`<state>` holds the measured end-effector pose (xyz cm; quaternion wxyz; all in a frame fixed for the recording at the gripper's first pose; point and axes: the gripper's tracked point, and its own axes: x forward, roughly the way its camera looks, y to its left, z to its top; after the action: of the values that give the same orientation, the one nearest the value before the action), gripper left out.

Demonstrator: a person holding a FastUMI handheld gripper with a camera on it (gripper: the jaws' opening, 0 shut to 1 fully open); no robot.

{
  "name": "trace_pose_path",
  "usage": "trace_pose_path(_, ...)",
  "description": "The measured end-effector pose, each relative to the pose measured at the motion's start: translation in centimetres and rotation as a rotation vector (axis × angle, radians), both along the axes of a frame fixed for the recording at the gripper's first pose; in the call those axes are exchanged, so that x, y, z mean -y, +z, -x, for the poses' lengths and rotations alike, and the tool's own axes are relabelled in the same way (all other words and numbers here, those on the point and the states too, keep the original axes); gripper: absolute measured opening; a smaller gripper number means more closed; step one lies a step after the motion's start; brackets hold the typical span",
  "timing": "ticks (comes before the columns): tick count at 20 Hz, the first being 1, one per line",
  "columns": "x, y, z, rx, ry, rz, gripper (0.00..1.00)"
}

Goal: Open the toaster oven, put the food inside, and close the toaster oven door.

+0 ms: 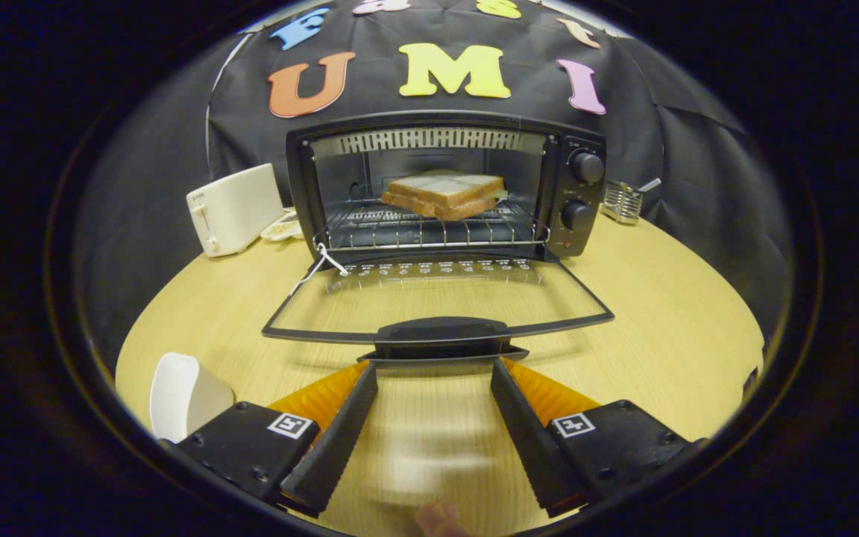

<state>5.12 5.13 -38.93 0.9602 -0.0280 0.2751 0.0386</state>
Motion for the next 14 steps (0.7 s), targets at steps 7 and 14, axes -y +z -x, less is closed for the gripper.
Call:
trace_pose_path(7, -0.1, 0.1, 0.0, 0.007, -0.001, 0.007, 1.00)
trace_pose_path(14, -0.6, 1.3, -0.4, 0.021, 0.003, 0.004, 1.00)
